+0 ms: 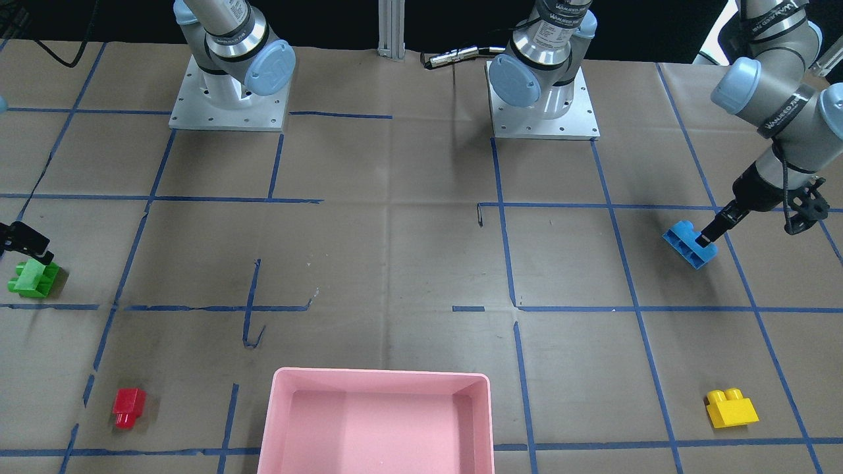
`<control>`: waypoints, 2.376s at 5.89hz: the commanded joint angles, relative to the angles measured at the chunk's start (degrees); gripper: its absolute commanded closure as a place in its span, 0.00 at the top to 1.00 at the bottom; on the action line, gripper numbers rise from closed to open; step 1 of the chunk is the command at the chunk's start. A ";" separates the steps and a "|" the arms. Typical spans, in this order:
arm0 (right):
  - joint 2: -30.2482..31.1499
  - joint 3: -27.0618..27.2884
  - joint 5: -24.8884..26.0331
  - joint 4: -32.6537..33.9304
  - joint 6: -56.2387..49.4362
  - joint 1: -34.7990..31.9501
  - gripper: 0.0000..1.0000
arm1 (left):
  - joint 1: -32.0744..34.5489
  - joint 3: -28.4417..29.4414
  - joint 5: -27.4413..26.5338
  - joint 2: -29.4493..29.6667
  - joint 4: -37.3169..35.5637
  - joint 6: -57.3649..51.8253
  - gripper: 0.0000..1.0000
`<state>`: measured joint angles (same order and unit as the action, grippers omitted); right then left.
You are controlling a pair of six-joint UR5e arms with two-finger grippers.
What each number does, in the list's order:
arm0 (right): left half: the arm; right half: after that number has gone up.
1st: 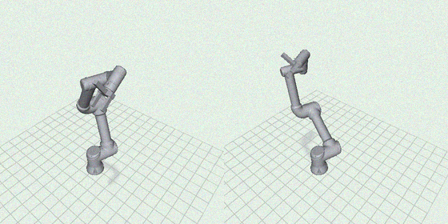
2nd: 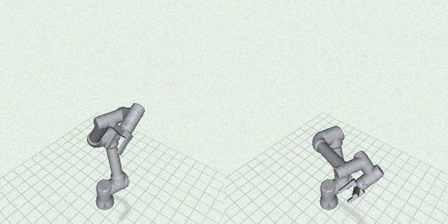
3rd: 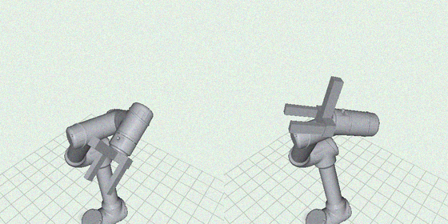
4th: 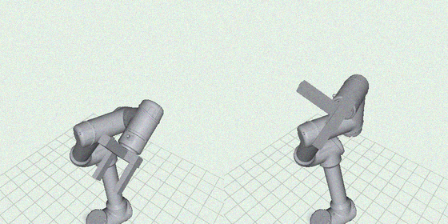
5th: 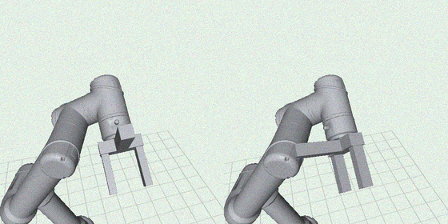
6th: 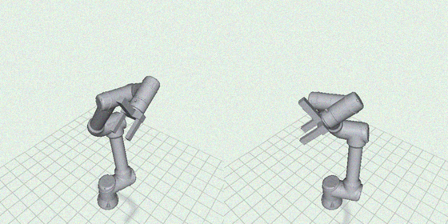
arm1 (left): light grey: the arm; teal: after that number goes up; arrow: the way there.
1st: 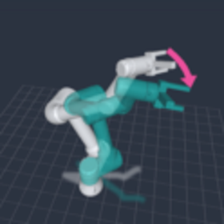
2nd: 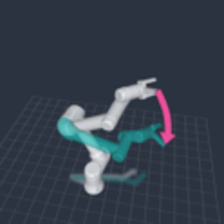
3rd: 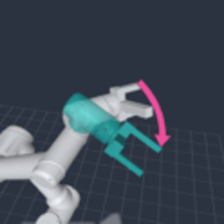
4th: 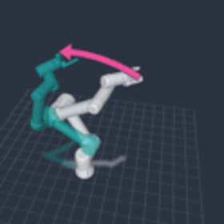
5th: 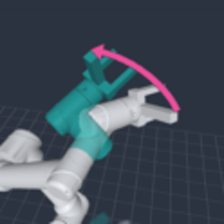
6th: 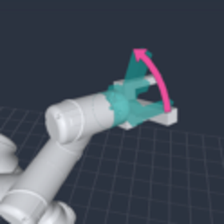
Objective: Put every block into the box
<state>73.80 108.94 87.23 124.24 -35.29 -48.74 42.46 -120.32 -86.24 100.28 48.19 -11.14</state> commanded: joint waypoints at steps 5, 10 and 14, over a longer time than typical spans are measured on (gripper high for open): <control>-4.63 0.65 2.60 8.03 -3.12 0.04 0.99 | -0.44 -4.49 -0.33 7.21 -14.44 -3.51 0.99; -7.36 1.79 3.47 10.23 -3.20 0.04 0.99 | -2.82 -4.58 -0.07 6.60 -13.83 -5.38 0.81; -7.36 1.80 3.39 11.28 -3.20 0.04 0.87 | -2.47 -4.49 -0.15 6.33 -13.21 -5.47 0.31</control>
<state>66.45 110.76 90.64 134.96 -38.44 -48.69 39.90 -124.88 -86.37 106.68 34.81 -16.61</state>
